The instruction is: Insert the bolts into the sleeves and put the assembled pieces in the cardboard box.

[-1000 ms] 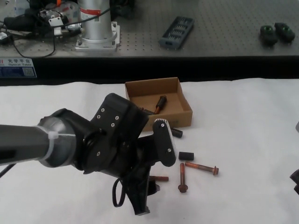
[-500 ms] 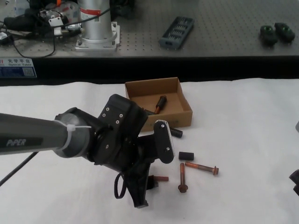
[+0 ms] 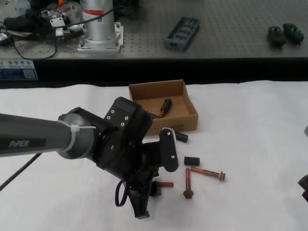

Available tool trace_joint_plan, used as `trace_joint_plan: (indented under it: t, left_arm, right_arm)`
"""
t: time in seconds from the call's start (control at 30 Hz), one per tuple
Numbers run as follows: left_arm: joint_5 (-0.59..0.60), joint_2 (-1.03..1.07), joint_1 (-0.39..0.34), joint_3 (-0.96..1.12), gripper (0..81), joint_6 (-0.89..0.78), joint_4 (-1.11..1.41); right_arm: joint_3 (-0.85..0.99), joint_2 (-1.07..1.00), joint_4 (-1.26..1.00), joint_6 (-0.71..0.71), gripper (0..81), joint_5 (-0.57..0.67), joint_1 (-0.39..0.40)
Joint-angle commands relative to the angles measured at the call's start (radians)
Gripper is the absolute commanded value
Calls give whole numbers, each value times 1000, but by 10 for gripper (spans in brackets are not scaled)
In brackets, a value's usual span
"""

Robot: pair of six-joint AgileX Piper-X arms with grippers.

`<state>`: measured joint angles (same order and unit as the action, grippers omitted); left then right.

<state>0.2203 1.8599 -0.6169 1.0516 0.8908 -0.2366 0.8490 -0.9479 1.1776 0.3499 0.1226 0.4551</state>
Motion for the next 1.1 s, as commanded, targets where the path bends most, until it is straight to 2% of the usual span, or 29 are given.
trace_joint_plan:
  t: [0.0, 0.3, 0.43, 0.8, 1.0, 1.07]
  left_arm:
    - [-6, 12, 0, -10, 291, 52, -144]
    - [-9, 12, 32, -10, 137, 136, -183]
    - [-31, 12, 55, -10, 10, 151, -183]
    - [-13, 10, 73, -5, 6, 434, -151]
    - [114, 6, 73, -5, 6, 738, -155]
    - [132, 6, 73, -5, 6, 892, -164]
  right_arm:
    - [2, 12, 1, 1, 27, 16, -1]
    - [2, 12, 1, 1, 27, 16, -1]
    - [2, 12, 7, 1, 27, 16, -1]
    - [2, 40, 7, 18, 27, 16, -1]
    - [2, 54, -26, 55, 27, 16, -1]
    - [2, 54, -40, 55, 27, 16, -1]
